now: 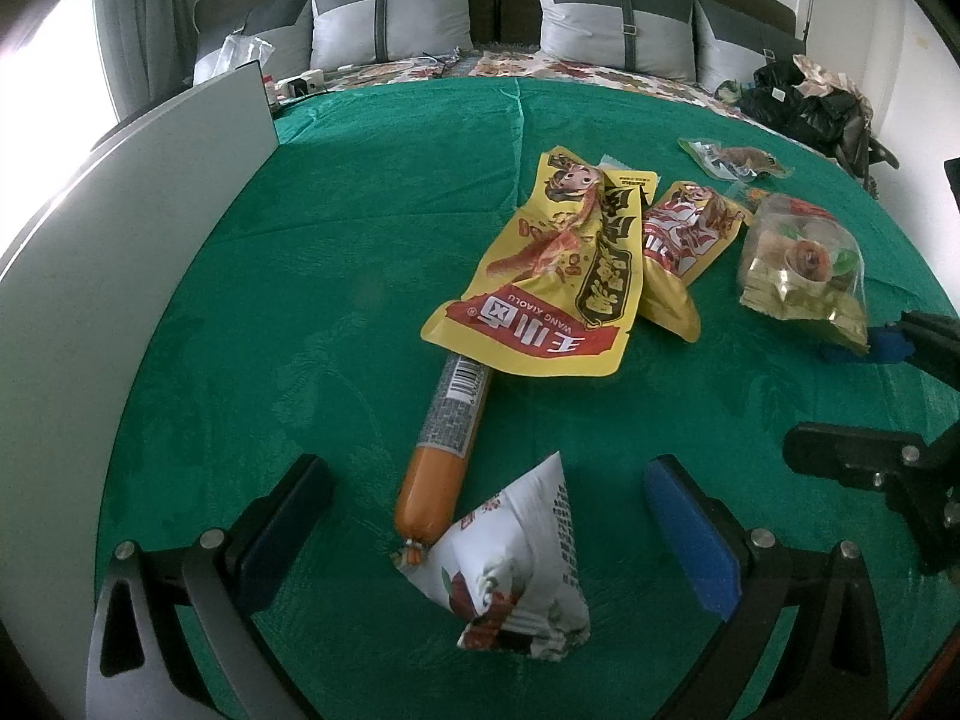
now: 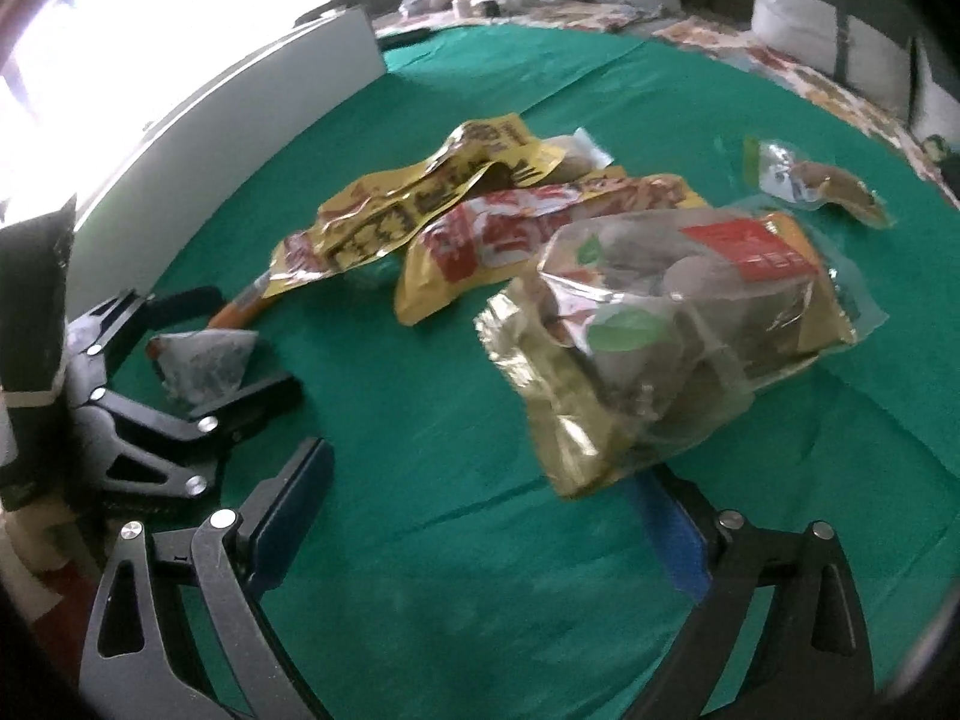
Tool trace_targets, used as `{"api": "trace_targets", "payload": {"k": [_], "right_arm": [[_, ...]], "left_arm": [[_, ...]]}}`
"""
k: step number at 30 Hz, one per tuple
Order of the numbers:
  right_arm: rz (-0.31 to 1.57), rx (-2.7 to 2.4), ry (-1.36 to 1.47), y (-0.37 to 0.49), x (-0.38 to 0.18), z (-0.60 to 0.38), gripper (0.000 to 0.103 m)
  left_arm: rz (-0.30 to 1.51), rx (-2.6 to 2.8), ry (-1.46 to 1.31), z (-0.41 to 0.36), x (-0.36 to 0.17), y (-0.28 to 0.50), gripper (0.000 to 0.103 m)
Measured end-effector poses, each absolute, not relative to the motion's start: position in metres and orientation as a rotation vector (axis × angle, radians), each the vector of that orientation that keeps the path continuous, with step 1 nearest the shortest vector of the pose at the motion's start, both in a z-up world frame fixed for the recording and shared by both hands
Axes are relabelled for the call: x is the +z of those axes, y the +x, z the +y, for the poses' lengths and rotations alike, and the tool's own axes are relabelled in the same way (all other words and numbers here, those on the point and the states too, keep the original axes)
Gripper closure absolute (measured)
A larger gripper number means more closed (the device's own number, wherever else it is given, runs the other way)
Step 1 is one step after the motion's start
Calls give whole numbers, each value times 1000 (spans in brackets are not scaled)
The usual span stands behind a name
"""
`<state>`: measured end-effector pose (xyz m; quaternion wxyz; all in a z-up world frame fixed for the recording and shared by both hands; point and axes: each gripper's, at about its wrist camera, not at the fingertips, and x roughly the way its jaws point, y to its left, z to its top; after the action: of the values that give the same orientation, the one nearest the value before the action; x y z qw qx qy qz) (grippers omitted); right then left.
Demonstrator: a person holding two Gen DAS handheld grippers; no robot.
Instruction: Organize snacks
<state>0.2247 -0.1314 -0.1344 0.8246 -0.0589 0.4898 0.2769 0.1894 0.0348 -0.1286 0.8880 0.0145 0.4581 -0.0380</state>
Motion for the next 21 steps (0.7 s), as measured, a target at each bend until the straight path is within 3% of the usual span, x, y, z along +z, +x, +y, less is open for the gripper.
{"api": "trace_targets", "payload": {"k": [3, 4, 5, 6, 21], "right_arm": [[1039, 583, -114, 224, -132, -133, 12], [1034, 579, -119, 226, -130, -131, 34], [1036, 580, -118, 227, -129, -131, 77], [1053, 583, -102, 229, -130, -133, 94], [1065, 579, -12, 230, -115, -154, 93]], "left_arm": [[952, -79, 30, 35, -129, 189, 0], [952, -79, 30, 35, -129, 189, 0], [952, -79, 30, 35, -128, 189, 0], [952, -79, 30, 35, -129, 189, 0], [952, -79, 30, 35, -129, 189, 0]]}}
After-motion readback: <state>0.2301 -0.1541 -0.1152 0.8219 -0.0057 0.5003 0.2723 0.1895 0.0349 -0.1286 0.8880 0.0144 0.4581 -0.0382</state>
